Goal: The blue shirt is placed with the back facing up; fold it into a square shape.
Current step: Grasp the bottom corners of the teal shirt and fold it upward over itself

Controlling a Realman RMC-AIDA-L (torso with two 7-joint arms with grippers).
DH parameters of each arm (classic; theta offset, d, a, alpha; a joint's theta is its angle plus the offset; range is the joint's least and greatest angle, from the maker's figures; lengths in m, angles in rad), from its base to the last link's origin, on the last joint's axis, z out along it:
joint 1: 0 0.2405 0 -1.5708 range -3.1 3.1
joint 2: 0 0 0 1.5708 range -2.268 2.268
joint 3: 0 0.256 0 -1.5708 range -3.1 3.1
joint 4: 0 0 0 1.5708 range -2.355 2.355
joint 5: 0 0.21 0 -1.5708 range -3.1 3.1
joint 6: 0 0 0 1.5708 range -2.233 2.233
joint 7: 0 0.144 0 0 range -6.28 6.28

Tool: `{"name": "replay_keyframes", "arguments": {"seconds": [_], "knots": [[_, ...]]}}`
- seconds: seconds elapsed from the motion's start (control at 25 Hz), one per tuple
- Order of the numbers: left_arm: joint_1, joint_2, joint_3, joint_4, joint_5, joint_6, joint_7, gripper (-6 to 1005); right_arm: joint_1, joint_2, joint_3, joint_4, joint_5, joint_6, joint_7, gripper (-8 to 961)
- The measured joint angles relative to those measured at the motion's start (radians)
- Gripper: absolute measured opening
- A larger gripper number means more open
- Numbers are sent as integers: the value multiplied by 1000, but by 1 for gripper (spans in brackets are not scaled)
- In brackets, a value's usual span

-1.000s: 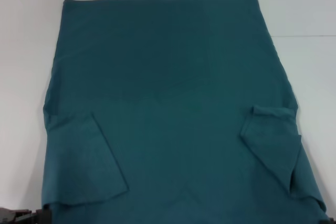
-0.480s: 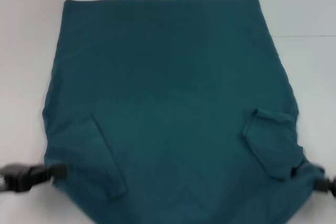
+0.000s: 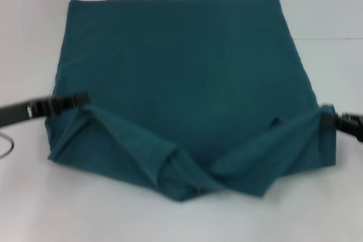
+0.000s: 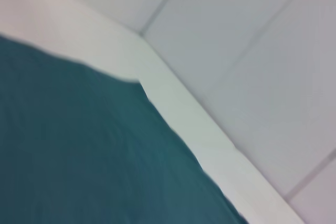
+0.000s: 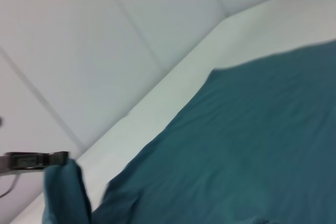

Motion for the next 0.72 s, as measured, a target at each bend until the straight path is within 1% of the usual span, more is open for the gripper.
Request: {"name": "replay_keyframes", "arguments": {"seconds": [0.08,0.24,0.4,0.44,0.48,0.72], "knots": [[-14,1,1,-12,-29,-39,0,2,30,0,-3,1,8,59,12,55],[-50,2,9,-52,-115,-164,7,2,85,0,-7,22,16,174,35,55],[-77,0,12,-91,-170,-278,33,1,143,-8,-8,62,16,284,38,54],[-86,-1,13,-104,-182,-307,44,1,169,-6,-8,70,17,336,38,54],[-93,-1,14,-114,-192,-331,53,1,169,-6,-8,70,17,336,38,54],[-131,-9,15,-160,-255,-441,114,1,242,2,-8,89,24,496,35,57]]}}
